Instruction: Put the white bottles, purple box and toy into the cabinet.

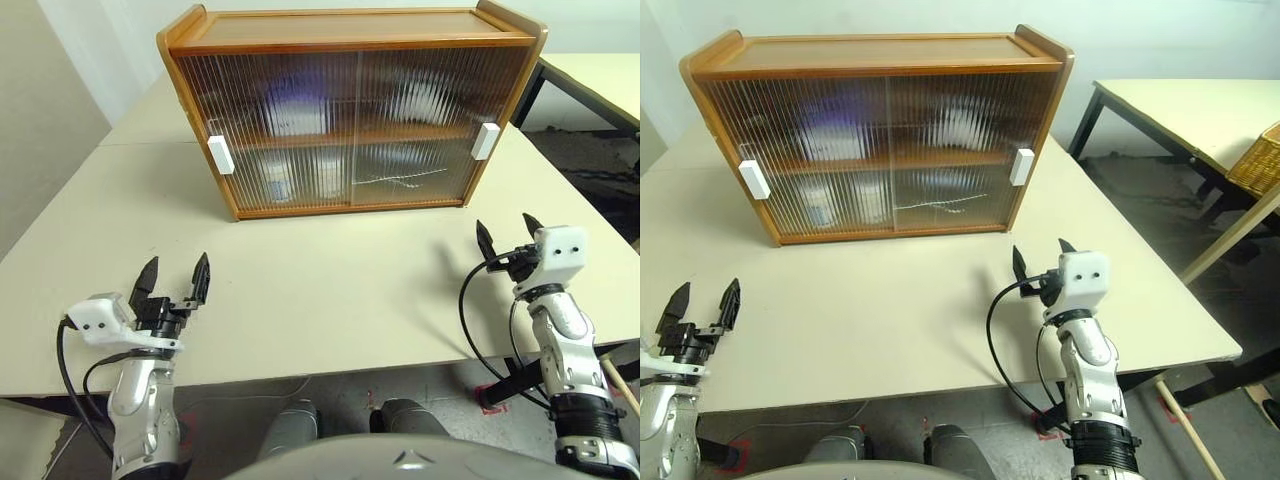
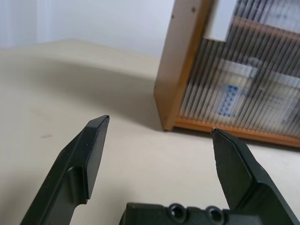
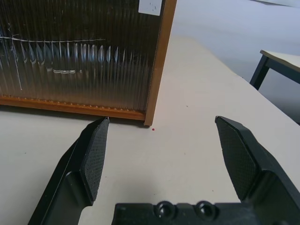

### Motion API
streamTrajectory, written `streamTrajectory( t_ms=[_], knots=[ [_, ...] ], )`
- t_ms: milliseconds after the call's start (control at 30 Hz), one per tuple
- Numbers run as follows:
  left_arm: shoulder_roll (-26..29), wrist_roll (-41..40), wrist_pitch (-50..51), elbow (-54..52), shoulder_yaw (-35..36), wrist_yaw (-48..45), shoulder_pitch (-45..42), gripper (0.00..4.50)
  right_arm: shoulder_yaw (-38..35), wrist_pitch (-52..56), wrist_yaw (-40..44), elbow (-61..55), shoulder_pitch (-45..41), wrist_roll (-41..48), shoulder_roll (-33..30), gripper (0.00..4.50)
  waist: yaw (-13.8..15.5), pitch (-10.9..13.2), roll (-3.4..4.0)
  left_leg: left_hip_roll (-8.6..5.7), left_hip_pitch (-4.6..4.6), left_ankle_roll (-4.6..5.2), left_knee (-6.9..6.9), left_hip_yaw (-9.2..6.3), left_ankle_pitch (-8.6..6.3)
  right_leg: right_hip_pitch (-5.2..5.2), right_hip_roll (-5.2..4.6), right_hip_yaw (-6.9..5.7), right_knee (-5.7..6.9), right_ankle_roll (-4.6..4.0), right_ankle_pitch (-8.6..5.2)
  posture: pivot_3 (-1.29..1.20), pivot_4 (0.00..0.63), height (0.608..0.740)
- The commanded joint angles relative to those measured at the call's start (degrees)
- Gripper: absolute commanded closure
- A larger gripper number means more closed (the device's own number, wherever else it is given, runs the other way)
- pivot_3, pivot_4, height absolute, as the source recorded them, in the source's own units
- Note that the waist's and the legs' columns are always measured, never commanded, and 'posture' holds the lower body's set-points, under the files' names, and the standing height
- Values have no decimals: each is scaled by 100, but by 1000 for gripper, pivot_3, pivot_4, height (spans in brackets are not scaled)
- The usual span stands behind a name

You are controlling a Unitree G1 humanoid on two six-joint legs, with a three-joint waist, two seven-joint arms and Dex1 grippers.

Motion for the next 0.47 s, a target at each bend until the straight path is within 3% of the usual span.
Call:
streamTrajectory(
  t_ms=[33,467],
  knots=[
    [-72,132,-104,-135,-137,87,183,0,25,62,47,-76,99,80,48,24,2,0,0,0,0,0,0,0,0,0,0,0,0,0,-2,14,19,740],
    [64,134,-166,-22,-230,146,207,0,-83,-776,367,1199,-149,118,26,24,12,-15,-5,0,19,-9,-2,0,-5,4,0,0,1,-1,-7,9,0,740]
  ],
)
